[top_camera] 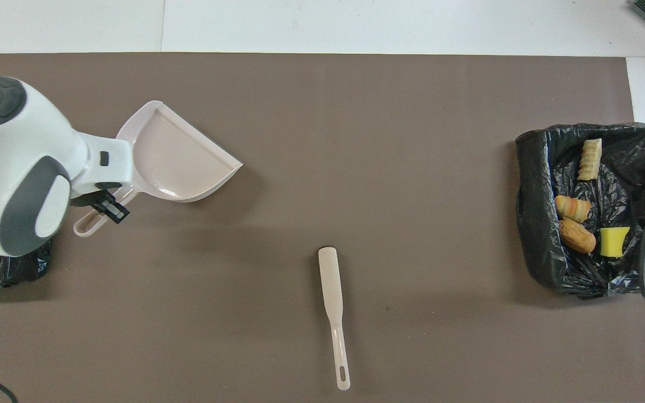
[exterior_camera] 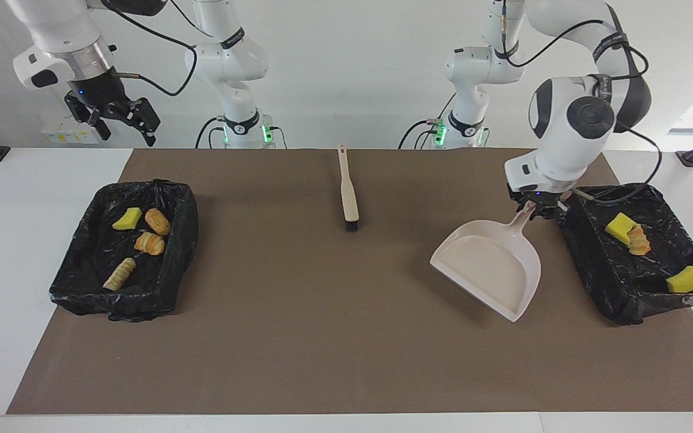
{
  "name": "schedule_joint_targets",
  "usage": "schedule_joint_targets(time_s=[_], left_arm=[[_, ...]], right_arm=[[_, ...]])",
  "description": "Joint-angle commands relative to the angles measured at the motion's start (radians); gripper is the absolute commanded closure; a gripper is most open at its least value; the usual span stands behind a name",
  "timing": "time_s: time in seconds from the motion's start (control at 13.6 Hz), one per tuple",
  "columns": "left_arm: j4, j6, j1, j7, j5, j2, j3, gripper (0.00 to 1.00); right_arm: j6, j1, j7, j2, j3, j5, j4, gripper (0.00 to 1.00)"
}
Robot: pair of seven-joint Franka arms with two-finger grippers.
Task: Sweep and dump trash in bin
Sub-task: 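Bring the empty dustpan back toward the table center with the left gripper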
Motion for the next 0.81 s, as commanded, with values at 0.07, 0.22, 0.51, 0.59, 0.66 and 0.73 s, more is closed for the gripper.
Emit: schedule_joint_targets(time_s=[0.07, 0.22, 0.51, 0.59, 0.66, 0.73], left_arm=[[-0.004, 0.110, -0.144, -0.365, -0.087, 0.031, 0.021, 1.00], [0.030, 0.156, -0.225, -0.560, -0.129, 0.075, 0.020, 1.00], [0.249, 0.136, -0.342, -0.862, -0.194, 0.244, 0.021, 1.00], [0.281, 0.135, -0.379, -0.915, -0.203, 0.280, 0.023, 1.00], [0.341, 0.136, -0.399, -0.983, -0.202, 0.332, 0.023, 1.00], [0.402, 0.136, -0.417, -1.021, -0.202, 0.388, 0.023, 1.00]], right_arm=[[0.013, 0.013, -0.014, -0.015, 0.003, -0.003, -0.013, 0.00], [0.017, 0.013, -0.013, -0.010, 0.015, -0.003, 0.016, 0.00], [0.012, 0.015, -0.010, -0.016, 0.017, 0.031, 0.019, 0.00], [0.006, 0.013, -0.008, -0.016, 0.017, 0.030, 0.019, 0.00], [0.006, 0.012, -0.007, -0.016, 0.015, 0.030, 0.019, 0.00], [0.006, 0.012, -0.008, -0.016, 0.015, 0.030, 0.019, 0.00]])
